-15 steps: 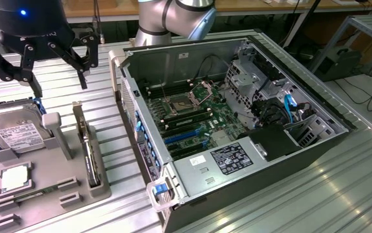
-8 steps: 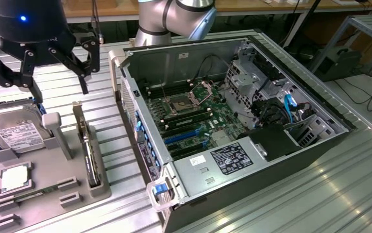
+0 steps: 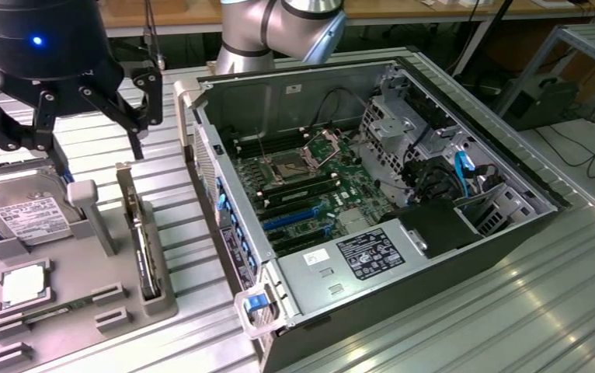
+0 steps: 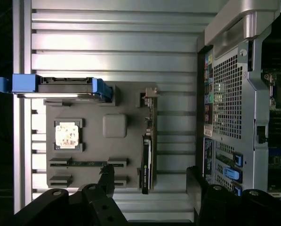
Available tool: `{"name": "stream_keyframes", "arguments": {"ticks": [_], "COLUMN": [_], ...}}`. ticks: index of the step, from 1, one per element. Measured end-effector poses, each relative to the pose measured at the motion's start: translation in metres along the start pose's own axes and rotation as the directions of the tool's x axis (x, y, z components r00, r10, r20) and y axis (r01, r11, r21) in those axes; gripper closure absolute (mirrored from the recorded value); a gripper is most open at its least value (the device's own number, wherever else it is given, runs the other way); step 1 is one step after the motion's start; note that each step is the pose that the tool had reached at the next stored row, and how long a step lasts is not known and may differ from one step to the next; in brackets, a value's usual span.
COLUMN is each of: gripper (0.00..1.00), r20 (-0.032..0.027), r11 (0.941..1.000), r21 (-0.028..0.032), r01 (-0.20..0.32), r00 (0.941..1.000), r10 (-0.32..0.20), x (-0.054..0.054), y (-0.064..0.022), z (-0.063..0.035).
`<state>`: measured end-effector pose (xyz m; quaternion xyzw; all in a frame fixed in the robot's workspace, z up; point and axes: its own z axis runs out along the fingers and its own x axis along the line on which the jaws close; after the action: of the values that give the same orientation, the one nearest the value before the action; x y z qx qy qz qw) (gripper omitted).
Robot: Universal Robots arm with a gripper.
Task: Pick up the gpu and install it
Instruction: 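Pick up the gpu and move the gpu toward the slot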
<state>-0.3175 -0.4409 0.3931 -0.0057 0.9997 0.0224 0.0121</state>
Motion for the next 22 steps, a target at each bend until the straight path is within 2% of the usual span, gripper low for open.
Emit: {"name": "stream_keyframes", "arguments": {"ticks": [22], "gripper": [0.28], "r20": [0.001], "r11": [0.9998], "r21": [0.0005], "r01": [-0.021], "r00": [0.9998], "r10": [0.021], "x": [-0.005], "y": [-0.0061], "z": [0.0105]}}
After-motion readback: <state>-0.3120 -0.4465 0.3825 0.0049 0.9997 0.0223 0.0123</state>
